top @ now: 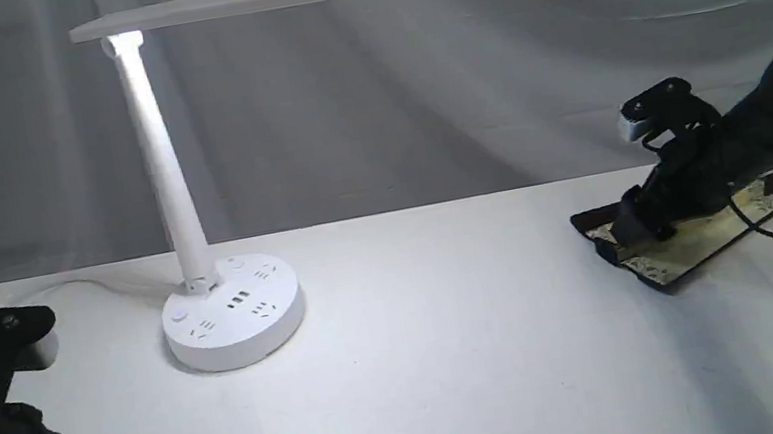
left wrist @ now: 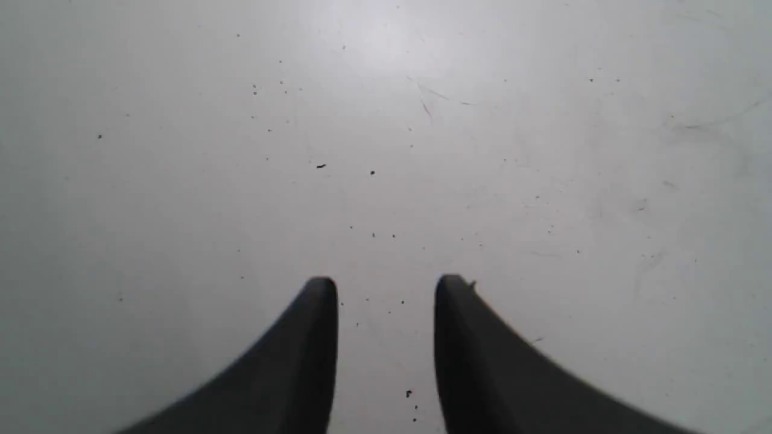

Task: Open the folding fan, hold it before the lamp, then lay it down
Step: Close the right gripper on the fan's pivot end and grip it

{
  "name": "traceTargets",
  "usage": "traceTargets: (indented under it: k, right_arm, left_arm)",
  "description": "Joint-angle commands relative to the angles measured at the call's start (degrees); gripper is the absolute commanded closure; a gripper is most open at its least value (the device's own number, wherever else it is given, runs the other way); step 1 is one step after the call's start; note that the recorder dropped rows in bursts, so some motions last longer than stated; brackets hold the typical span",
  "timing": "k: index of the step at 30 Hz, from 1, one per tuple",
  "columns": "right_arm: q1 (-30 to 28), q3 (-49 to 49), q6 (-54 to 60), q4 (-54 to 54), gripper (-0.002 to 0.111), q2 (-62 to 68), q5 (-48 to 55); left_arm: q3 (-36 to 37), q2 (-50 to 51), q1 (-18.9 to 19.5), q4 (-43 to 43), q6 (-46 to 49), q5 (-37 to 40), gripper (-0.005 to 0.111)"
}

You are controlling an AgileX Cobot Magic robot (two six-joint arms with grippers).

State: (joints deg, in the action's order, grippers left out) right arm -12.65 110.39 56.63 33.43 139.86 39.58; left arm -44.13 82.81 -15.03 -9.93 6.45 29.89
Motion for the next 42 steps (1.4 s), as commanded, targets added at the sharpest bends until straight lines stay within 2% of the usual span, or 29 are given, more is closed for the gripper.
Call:
traceTargets:
  k: [1, 10, 16, 22, 27, 31, 42]
  right_arm:
    - [0.0, 0.4, 2.7, -0.8, 0.036, 0.4, 1.4]
    - [0.0, 0.4, 10.3, -1.2, 0.036, 1.7, -6.4]
    - [0.1, 0.4, 12.2, -5.7, 0.036, 1.9, -1.5]
    - [0.1, 0.4, 5.5, -7.4, 0.036, 2.3, 3.9]
    - [0.9, 0.4, 2.9, -9.1, 0.036, 2.3, 12.2]
    - [3.5, 0.4, -5.3, -10.8, 0.036, 1.9, 14.3]
    - [13.6, 0.4, -7.6, -12.0, 0.036, -0.3, 15.8]
  left_arm:
    - [-0.3, 0.0, -0.4, -0.2, 0.2, 0.1, 0.079]
    - [-0.2, 0.0, -0.4, -0.2, 0.2, 0.5, 0.079]
    - [-0.2, 0.0, -0.4, 0.0, 0.2, 0.3, 0.079]
    - [-0.2, 0.0, -0.4, 0.0, 0.2, 0.3, 0.079]
    - [-0.2, 0.0, -0.4, 0.0, 0.2, 0.8, 0.079]
    - [-0.2, 0.0, -0.4, 0.0, 0.2, 0.9, 0.079]
    - [-0.2, 0.0, -0.4, 0.0, 0.2, 0.9, 0.079]
